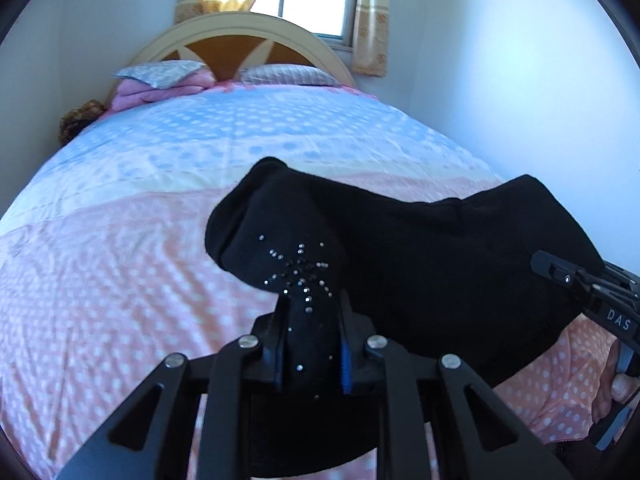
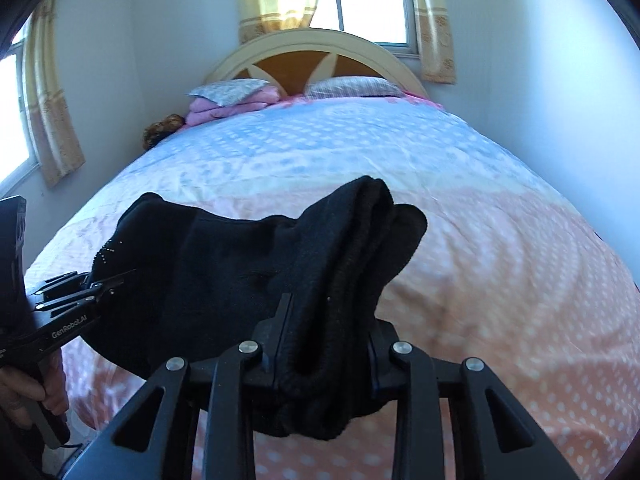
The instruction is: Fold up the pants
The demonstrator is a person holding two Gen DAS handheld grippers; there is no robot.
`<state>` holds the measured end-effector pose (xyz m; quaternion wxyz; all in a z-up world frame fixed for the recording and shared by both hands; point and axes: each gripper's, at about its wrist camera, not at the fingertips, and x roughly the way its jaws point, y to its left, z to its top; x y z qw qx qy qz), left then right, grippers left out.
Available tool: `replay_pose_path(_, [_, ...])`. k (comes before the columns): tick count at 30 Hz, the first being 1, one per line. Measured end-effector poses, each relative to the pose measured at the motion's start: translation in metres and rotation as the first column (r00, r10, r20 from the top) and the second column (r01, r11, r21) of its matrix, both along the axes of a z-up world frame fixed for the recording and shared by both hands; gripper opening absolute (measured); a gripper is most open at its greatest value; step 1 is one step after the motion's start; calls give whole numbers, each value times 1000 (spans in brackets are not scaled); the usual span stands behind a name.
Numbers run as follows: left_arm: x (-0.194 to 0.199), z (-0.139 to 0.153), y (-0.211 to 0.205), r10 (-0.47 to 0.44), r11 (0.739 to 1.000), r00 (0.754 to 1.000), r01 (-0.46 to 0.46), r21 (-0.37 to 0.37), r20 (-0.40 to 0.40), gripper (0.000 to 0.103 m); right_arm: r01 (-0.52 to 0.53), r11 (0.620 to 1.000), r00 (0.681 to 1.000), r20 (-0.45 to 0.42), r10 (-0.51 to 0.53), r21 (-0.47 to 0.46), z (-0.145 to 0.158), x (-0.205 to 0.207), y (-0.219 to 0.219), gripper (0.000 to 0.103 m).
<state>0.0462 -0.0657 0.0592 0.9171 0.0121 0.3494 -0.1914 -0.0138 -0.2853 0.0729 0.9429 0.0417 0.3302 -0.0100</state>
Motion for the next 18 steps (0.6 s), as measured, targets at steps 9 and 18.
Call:
replay_pose_path(9, [43, 9, 132, 278, 960, 960, -279, 23, 41, 21, -241, 969, 969, 75, 236, 52, 17, 88, 125, 31])
replay_pose_path(18, [102, -11, 229, 479, 867, 874, -486, 108, 88, 21, -395, 917, 918, 64, 392, 61, -8, 197, 263, 31])
